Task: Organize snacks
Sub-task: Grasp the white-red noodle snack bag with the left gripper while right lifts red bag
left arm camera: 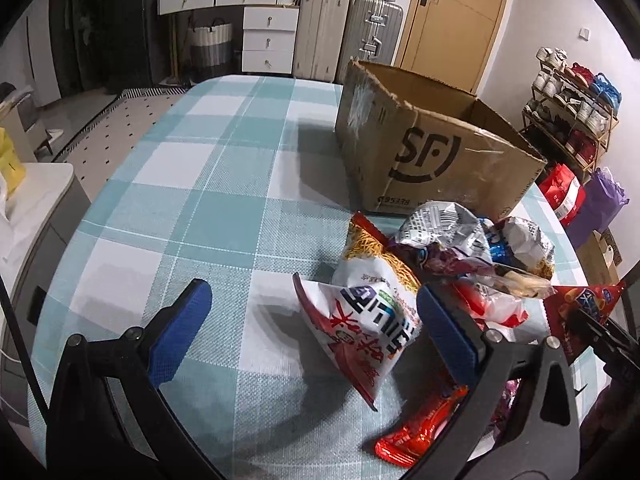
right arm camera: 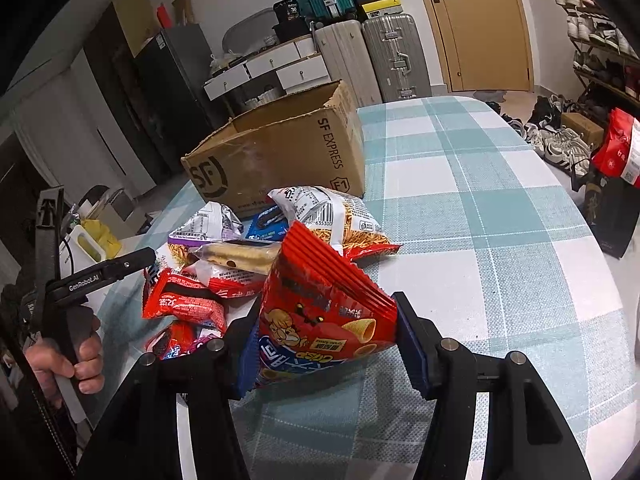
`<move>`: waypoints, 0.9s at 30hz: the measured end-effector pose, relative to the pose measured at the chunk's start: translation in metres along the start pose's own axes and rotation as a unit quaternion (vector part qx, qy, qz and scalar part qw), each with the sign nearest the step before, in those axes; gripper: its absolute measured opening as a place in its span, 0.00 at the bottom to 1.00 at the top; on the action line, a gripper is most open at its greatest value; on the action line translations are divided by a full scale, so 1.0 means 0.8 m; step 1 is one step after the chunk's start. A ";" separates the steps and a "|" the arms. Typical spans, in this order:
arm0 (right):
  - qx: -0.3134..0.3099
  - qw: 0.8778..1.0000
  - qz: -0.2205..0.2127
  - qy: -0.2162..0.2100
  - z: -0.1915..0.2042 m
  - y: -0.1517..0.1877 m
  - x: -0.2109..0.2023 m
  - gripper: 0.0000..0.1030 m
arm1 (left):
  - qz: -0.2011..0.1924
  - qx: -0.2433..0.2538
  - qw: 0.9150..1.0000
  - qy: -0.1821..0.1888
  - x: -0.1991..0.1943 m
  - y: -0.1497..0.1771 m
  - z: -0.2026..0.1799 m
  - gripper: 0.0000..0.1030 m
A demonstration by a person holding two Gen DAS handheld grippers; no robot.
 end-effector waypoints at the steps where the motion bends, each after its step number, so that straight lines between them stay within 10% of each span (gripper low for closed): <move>1: 0.000 1.000 0.000 0.002 -0.001 0.000 0.001 0.58 | 0.004 -0.004 1.000 0.007 0.005 0.000 0.001 0.98; 11: 0.003 1.000 -0.002 0.005 -0.008 -0.004 0.000 0.58 | 0.037 -0.037 0.996 0.078 0.040 0.005 0.002 0.73; 16: 0.004 1.000 -0.006 0.006 -0.010 -0.007 -0.003 0.58 | 0.035 -0.040 0.992 0.115 0.047 0.007 -0.005 0.46; 27: 0.004 1.000 -0.023 0.006 -0.007 -0.012 -0.029 0.58 | 0.018 -0.022 0.992 0.123 0.032 0.009 -0.009 0.39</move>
Point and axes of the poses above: each gripper's, at about its wrist camera, not at the fingertips, and x roughly the way its jaws point, z to its left, y to its underside, the point moved 9 cm from there along x, roughly the way its jaws point, and after that the axes turned 12 degrees about y, right-handed, at the moved point
